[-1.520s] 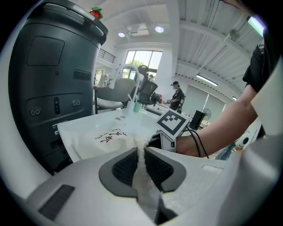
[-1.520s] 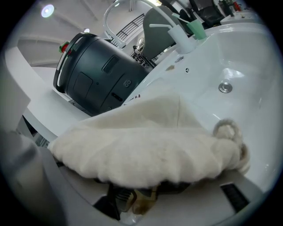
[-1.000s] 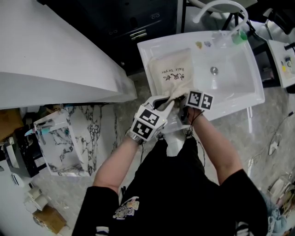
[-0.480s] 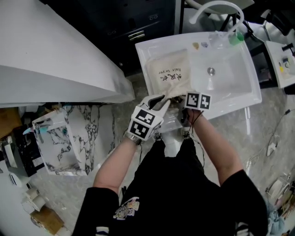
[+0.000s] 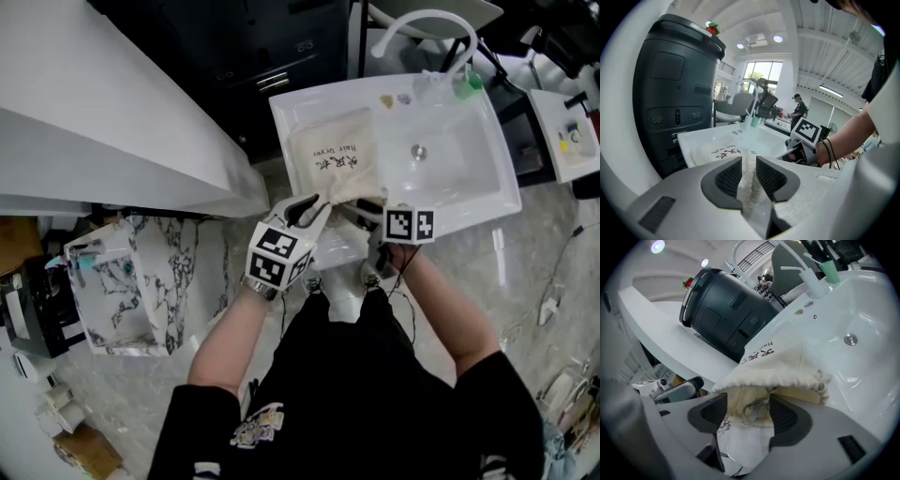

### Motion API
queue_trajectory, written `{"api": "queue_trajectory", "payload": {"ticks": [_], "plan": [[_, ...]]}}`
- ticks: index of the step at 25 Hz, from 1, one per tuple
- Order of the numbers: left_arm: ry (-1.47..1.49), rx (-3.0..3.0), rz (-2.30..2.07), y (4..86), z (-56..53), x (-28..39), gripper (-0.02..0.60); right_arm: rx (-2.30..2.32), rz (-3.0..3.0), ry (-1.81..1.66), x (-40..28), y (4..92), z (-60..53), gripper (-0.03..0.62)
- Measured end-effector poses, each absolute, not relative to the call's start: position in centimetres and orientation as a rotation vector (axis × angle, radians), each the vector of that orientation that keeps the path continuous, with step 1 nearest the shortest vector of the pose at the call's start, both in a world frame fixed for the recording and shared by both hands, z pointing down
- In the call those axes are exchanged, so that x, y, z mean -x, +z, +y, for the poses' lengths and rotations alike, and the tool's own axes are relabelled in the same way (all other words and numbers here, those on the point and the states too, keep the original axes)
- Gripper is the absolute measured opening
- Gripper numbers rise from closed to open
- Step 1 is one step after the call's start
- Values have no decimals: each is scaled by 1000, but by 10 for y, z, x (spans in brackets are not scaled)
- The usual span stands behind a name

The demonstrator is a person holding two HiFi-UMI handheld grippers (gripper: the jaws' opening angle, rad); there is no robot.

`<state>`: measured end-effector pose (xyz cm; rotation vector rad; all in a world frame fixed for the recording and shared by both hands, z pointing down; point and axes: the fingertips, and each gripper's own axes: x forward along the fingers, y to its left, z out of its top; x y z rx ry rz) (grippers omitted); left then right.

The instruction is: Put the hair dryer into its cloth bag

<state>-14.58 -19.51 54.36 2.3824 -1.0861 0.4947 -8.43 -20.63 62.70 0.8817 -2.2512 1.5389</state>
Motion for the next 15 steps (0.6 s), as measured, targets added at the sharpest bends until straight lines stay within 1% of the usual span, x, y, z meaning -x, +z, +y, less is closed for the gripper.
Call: {"api": "queue_trajectory", "payload": {"ticks": [4, 6, 10, 15], "plan": [[481, -2384, -1119, 531, -188, 142, 95, -828, -2338, 1490, 69, 594, -196, 276], [463, -2384, -1139, 524, -184, 140, 95, -813, -2410, 1432, 58, 575, -194, 239], [426, -2394, -1177, 506, -178, 134, 97, -785, -2584, 1202, 38, 533, -193, -4], [358, -2402, -1255, 479, -172, 124, 97, -785, -2742, 887, 21, 480, -198, -3]]}}
